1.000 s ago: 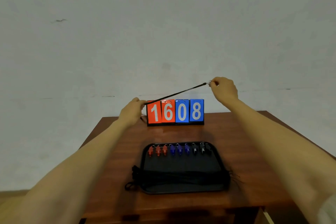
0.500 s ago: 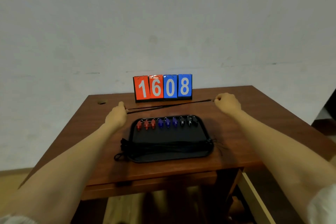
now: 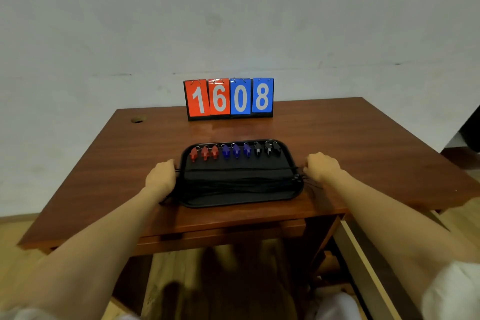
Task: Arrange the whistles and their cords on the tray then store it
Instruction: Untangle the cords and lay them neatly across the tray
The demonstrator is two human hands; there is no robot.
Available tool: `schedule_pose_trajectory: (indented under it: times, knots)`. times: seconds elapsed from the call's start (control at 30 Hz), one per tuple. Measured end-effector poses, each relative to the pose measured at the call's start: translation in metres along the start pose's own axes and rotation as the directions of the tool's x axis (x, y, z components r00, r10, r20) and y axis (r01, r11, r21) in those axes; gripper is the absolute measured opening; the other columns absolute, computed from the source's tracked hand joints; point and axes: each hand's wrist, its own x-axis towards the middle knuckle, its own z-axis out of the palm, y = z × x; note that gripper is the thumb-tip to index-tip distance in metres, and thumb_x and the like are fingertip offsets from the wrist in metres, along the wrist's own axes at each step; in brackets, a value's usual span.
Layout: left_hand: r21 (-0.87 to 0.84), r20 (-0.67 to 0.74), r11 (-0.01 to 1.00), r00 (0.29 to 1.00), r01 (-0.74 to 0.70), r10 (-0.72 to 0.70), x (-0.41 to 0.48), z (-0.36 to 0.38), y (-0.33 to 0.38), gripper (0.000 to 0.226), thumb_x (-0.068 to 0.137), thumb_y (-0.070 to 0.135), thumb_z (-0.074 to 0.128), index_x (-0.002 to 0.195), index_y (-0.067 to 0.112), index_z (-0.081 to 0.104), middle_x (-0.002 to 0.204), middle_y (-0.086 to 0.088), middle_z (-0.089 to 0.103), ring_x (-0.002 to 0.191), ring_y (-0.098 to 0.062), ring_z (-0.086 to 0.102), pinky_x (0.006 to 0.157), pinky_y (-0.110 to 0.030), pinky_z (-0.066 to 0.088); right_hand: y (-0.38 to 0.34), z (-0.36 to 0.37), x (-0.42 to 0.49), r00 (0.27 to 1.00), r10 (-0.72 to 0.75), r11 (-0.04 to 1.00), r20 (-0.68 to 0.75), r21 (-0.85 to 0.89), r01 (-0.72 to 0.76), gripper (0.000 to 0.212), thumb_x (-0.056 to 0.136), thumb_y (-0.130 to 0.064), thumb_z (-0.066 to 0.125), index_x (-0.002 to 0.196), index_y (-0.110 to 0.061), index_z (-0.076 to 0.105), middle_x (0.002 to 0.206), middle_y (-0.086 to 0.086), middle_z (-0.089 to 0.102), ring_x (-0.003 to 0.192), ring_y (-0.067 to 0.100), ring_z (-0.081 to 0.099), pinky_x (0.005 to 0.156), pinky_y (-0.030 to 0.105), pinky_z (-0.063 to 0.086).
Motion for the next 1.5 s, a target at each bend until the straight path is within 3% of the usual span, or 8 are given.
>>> schedule_pose_trajectory:
  times: [0.1,0.33,0.57,0.7,0.87,1.03,1.2,1.5]
  knots:
    - [0.006,-0.039,1.000,0.999,0.013,-0.013,-0.002,0.006,-0.002,0.016,0.092,0.002,0.037,0.101,0.006,0.050,0.094,-0.018,0.062,0.076,-0.034,0.054,0.063,-0.038,0.044,0.000,0.005,-0.004,1.000,-0.026,0.997,0.017,-0.066,0.027,0.013,0.094,-0.019,0.048,0.089,-0.008,0.052,0.088,0.008,0.052,0.077,0.029,0.051,0.069,0.033,0.043]
    - [-0.017,-0.034,1.000,0.999,0.005,-0.005,-0.003,0.013,-0.008,0.016,0.092,0.012,0.050,0.096,0.009,0.065,0.099,-0.015,0.067,0.090,-0.036,0.062,0.077,-0.041,0.051,0.003,0.012,-0.004,0.998,-0.070,0.990,0.003,-0.121,0.070,0.016,0.093,-0.024,0.052,0.091,-0.008,0.055,0.102,0.013,0.064,0.077,0.029,0.051,0.069,0.034,0.043]
    - [0.095,-0.050,0.995,0.999,-0.017,0.022,-0.006,0.020,-0.007,0.029,0.093,0.020,0.047,0.118,0.018,0.061,0.127,-0.013,0.048,0.125,-0.035,0.035,0.108,-0.054,0.020,0.004,0.013,-0.007,0.995,-0.096,0.979,-0.032,-0.181,0.089,0.020,0.092,-0.019,0.051,0.103,-0.006,0.062,0.105,0.013,0.065,0.081,0.031,0.056,0.071,0.035,0.045]
    - [0.108,-0.092,0.992,0.993,-0.060,0.070,-0.015,0.033,-0.002,0.039,0.093,0.018,0.045,0.133,0.015,0.050,0.139,-0.012,0.041,0.138,-0.032,0.022,0.113,-0.059,0.003,0.001,0.015,-0.009,0.989,-0.124,0.988,-0.077,-0.106,0.116,0.028,0.089,-0.018,0.051,0.115,-0.007,0.051,0.113,0.013,0.059,0.099,0.035,0.059,0.071,0.037,0.043]
    - [0.075,-0.199,0.973,0.953,-0.219,0.229,-0.026,0.051,0.005,0.041,0.095,0.019,0.046,0.135,0.011,0.047,0.139,-0.010,0.046,0.138,-0.027,0.029,0.115,-0.057,0.004,-0.008,0.019,-0.010,0.952,-0.262,0.965,-0.157,-0.052,0.257,0.038,0.091,-0.013,0.047,0.128,-0.005,0.041,0.126,0.015,0.048,0.116,0.033,0.046,0.083,0.040,0.045]
    - [0.083,-0.062,0.963,0.963,-0.257,0.262,-0.026,0.056,0.013,0.054,0.099,0.041,0.034,0.147,0.016,0.030,0.153,-0.004,0.029,0.146,-0.022,0.014,0.116,-0.053,-0.003,-0.017,0.034,0.000,0.924,-0.383,0.913,-0.009,-0.159,0.377,0.057,0.096,-0.020,0.047,0.148,-0.011,0.027,0.153,0.009,0.031,0.142,0.027,0.025,0.113,0.041,0.029]
    - [0.172,0.113,0.949,0.963,-0.263,0.246,-0.022,0.054,0.009,0.067,0.096,0.054,0.028,0.151,0.018,0.014,0.156,-0.004,0.024,0.147,-0.021,0.009,0.115,-0.056,-0.008,-0.024,0.042,0.004,0.917,-0.364,0.908,0.166,-0.159,0.389,0.060,0.100,-0.029,0.043,0.152,-0.015,0.017,0.159,0.004,0.019,0.148,0.022,0.010,0.118,0.049,0.010]
    - [0.233,0.031,0.922,0.950,-0.311,0.312,-0.030,0.052,0.001,0.047,0.100,0.040,0.034,0.140,0.018,0.041,0.140,-0.002,0.046,0.136,-0.018,0.035,0.113,-0.060,-0.004,-0.011,0.046,0.002,0.910,-0.379,0.899,0.168,-0.166,0.405,0.050,0.102,-0.013,0.036,0.150,-0.017,0.025,0.158,0.002,0.024,0.148,0.018,0.017,0.118,0.048,0.008]
